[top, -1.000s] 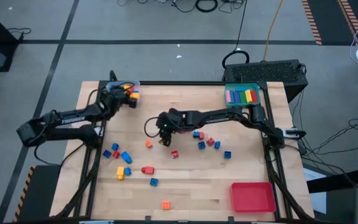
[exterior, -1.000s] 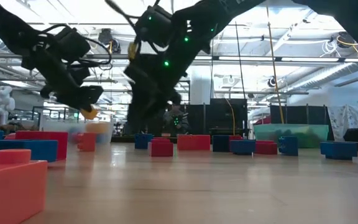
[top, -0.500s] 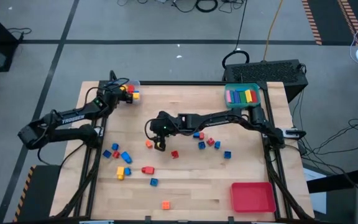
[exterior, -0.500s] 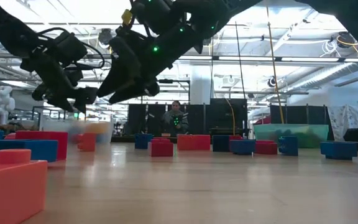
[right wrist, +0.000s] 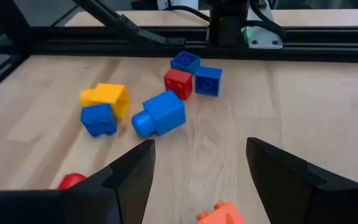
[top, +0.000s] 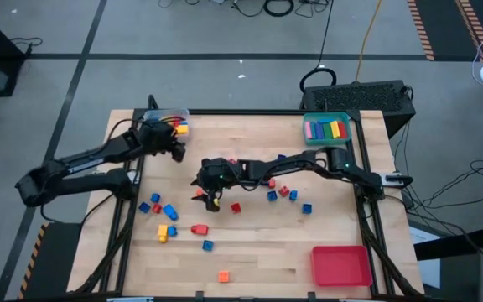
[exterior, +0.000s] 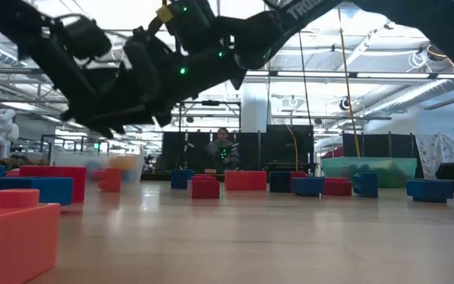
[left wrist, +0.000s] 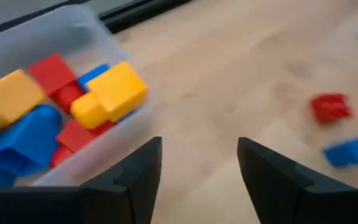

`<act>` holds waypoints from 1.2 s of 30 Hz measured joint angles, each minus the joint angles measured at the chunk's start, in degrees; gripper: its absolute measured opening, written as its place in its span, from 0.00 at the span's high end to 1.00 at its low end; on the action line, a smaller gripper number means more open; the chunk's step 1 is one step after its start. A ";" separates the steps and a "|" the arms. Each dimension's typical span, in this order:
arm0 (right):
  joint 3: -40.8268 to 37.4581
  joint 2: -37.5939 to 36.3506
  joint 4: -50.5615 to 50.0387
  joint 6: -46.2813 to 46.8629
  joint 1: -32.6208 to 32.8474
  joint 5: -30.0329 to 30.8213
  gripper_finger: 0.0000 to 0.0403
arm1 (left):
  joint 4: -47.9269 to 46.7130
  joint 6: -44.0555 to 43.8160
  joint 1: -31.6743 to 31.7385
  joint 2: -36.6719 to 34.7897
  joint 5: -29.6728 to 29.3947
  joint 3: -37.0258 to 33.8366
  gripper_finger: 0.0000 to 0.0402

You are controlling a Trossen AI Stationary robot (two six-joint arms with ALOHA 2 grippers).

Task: Sort blocks by size
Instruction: Put the big blue game piece into the transparent bin

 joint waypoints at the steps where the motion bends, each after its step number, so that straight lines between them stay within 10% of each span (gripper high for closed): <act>1: 0.00 0.12 -0.28 -0.16 0.00 0.11 0.41 | -1.88 -0.03 -1.51 -1.13 -0.01 0.76 0.49; 13: 5.11 6.76 8.01 6.50 2.47 5.85 0.38 | -14.80 -9.08 -14.88 -6.22 -11.89 1.60 0.52; 25: 33.74 22.00 -11.33 7.34 6.95 18.24 0.17 | -14.31 -9.12 -15.45 -6.15 -16.51 1.60 0.52; 36: 37.18 26.62 -9.20 11.84 7.15 18.31 0.15 | -14.15 -9.04 -15.45 -6.15 -16.96 1.60 0.52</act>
